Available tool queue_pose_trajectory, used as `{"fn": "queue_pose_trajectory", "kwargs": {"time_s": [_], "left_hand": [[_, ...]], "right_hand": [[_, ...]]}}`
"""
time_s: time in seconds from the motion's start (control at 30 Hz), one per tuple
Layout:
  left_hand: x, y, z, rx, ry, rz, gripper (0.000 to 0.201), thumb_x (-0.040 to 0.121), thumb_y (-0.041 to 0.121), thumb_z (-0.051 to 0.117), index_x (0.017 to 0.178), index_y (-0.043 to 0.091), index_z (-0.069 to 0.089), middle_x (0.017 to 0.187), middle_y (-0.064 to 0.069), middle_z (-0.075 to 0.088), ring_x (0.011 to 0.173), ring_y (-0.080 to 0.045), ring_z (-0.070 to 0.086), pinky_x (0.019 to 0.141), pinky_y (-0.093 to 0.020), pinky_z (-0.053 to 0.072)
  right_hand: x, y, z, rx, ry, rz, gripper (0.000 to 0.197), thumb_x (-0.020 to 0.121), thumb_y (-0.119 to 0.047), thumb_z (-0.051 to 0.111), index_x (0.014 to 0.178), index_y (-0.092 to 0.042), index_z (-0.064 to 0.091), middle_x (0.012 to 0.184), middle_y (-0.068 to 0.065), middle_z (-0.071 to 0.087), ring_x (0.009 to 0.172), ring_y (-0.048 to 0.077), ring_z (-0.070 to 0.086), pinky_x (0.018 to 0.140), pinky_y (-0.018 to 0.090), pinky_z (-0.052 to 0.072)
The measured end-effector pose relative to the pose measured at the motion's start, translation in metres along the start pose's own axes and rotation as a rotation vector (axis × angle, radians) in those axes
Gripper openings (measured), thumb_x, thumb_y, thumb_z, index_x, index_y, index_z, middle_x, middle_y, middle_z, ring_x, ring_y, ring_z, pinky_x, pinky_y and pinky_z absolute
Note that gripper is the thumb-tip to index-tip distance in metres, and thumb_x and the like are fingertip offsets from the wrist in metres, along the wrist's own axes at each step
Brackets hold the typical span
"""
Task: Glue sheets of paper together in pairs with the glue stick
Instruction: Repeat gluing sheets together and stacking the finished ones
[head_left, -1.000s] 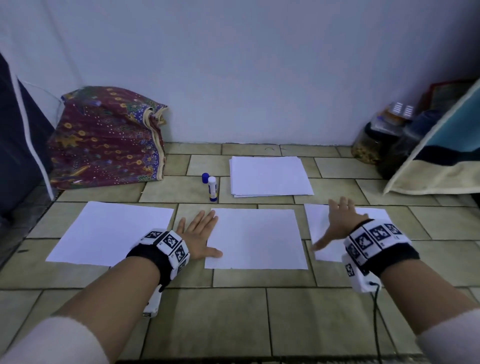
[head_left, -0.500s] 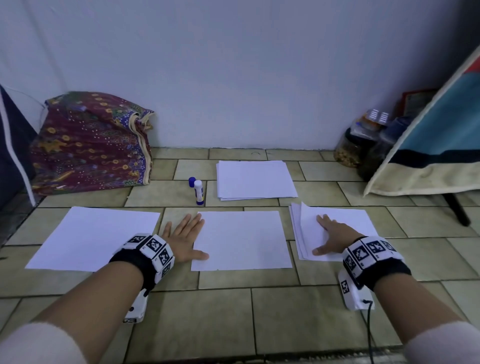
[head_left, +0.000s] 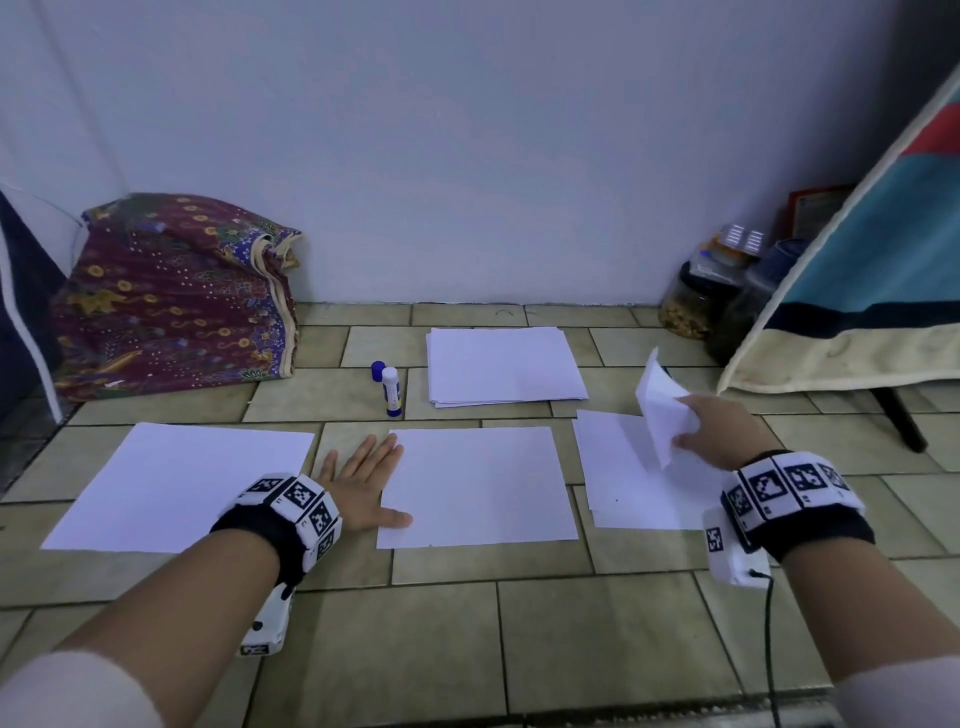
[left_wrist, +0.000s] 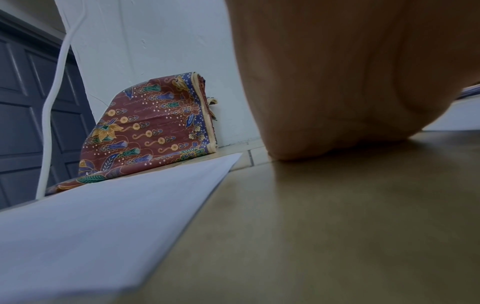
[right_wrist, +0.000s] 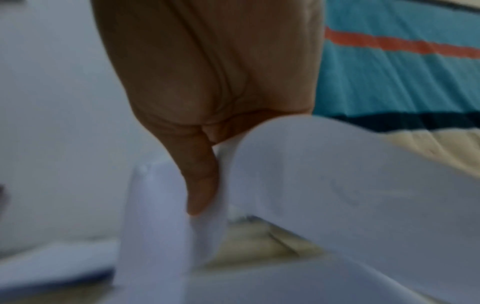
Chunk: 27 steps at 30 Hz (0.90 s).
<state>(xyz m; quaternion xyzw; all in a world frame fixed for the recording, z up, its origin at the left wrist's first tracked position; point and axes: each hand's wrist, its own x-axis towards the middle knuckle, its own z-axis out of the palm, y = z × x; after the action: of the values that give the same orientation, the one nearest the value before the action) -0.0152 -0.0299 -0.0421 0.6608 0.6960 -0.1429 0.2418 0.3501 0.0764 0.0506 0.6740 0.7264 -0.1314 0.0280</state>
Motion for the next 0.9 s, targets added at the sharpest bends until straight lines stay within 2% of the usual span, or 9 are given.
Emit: {"fn": "queue_pose_trajectory", "kwargs": {"time_s": [0.07, 0.2, 0.27, 0.4, 0.5, 0.63, 0.7, 0.8, 0.9], "left_hand": [[0.001, 0.000, 0.002, 0.015, 0.035, -0.002, 0.131, 0.035, 0.081, 0.005, 0.150, 0.023, -0.019, 0.156, 0.008, -0.027, 0.145, -0.008, -0.019, 0.117, -0.044, -0.007], [0.002, 0.001, 0.005, 0.019, 0.062, -0.002, 0.133, 0.033, 0.081, 0.003, 0.150, 0.022, -0.019, 0.156, 0.007, -0.026, 0.145, -0.008, -0.018, 0.116, -0.043, -0.007], [0.003, -0.001, 0.004, 0.014, 0.062, 0.007, 0.133, 0.034, 0.082, 0.004, 0.150, 0.021, -0.018, 0.156, 0.007, -0.026, 0.145, -0.008, -0.018, 0.116, -0.044, -0.008], [0.002, -0.003, 0.001, -0.002, 0.005, 0.047, 0.135, 0.035, 0.085, 0.008, 0.149, 0.019, -0.021, 0.155, 0.009, -0.030, 0.144, -0.010, -0.024, 0.116, -0.046, -0.011], [-0.001, -0.003, 0.000, 0.006, -0.002, 0.056, 0.139, 0.033, 0.088, 0.012, 0.149, 0.019, -0.022, 0.154, 0.010, -0.031, 0.143, -0.011, -0.026, 0.116, -0.046, -0.011], [0.000, -0.006, 0.000, 0.026, -0.016, 0.075, 0.151, 0.023, 0.099, 0.009, 0.148, 0.020, -0.025, 0.150, 0.012, -0.034, 0.142, -0.011, -0.027, 0.115, -0.047, -0.010], [0.001, -0.006, 0.000, 0.025, -0.018, 0.069, 0.143, 0.033, 0.097, 0.015, 0.148, 0.020, -0.024, 0.152, 0.011, -0.034, 0.142, -0.012, -0.027, 0.115, -0.047, -0.011], [0.002, -0.006, 0.001, 0.026, -0.020, 0.055, 0.124, 0.055, 0.083, 0.030, 0.149, 0.020, -0.023, 0.154, 0.009, -0.032, 0.142, -0.012, -0.028, 0.115, -0.047, -0.012], [0.003, -0.007, 0.001, 0.031, -0.042, 0.045, 0.127, 0.055, 0.085, 0.031, 0.149, 0.020, -0.023, 0.154, 0.009, -0.032, 0.142, -0.012, -0.028, 0.114, -0.048, -0.012]], "right_hand": [[-0.002, -0.011, -0.009, 0.027, 0.092, -0.011, 0.050, 0.090, -0.010, 0.055, 0.139, -0.014, 0.045, 0.136, 0.011, 0.053, 0.125, 0.028, 0.047, 0.100, 0.031, 0.034], [-0.010, -0.050, -0.012, 0.009, 0.154, -0.093, 0.051, 0.089, -0.012, 0.054, 0.139, -0.020, 0.044, 0.134, 0.007, 0.055, 0.123, 0.025, 0.049, 0.102, 0.031, 0.035], [-0.021, -0.080, -0.004, 0.028, 0.120, -0.167, 0.051, 0.090, -0.011, 0.053, 0.139, -0.019, 0.044, 0.135, 0.006, 0.054, 0.125, 0.023, 0.048, 0.102, 0.028, 0.034], [-0.036, -0.147, 0.040, 0.082, -0.058, -0.368, 0.048, 0.091, -0.007, 0.048, 0.138, -0.015, 0.045, 0.139, 0.004, 0.050, 0.130, 0.021, 0.042, 0.103, 0.025, 0.031], [-0.030, -0.181, 0.068, 0.092, -0.174, -0.357, 0.045, 0.093, -0.007, 0.045, 0.138, -0.009, 0.044, 0.139, 0.010, 0.049, 0.128, 0.025, 0.045, 0.105, 0.031, 0.037], [-0.025, -0.197, 0.082, 0.106, -0.192, -0.309, 0.040, 0.094, -0.007, 0.044, 0.134, -0.006, 0.047, 0.136, 0.013, 0.051, 0.124, 0.027, 0.049, 0.101, 0.031, 0.041], [-0.025, -0.200, 0.084, 0.115, -0.176, -0.294, 0.036, 0.093, -0.005, 0.044, 0.129, -0.005, 0.050, 0.131, 0.013, 0.055, 0.119, 0.027, 0.053, 0.095, 0.030, 0.043], [-0.027, -0.202, 0.084, 0.123, -0.160, -0.275, 0.031, 0.093, -0.003, 0.042, 0.122, -0.003, 0.053, 0.125, 0.014, 0.058, 0.115, 0.028, 0.056, 0.090, 0.028, 0.044], [-0.030, -0.204, 0.086, 0.130, -0.158, -0.251, 0.028, 0.093, -0.002, 0.042, 0.118, -0.004, 0.055, 0.123, 0.014, 0.058, 0.113, 0.028, 0.057, 0.088, 0.028, 0.045]]}}
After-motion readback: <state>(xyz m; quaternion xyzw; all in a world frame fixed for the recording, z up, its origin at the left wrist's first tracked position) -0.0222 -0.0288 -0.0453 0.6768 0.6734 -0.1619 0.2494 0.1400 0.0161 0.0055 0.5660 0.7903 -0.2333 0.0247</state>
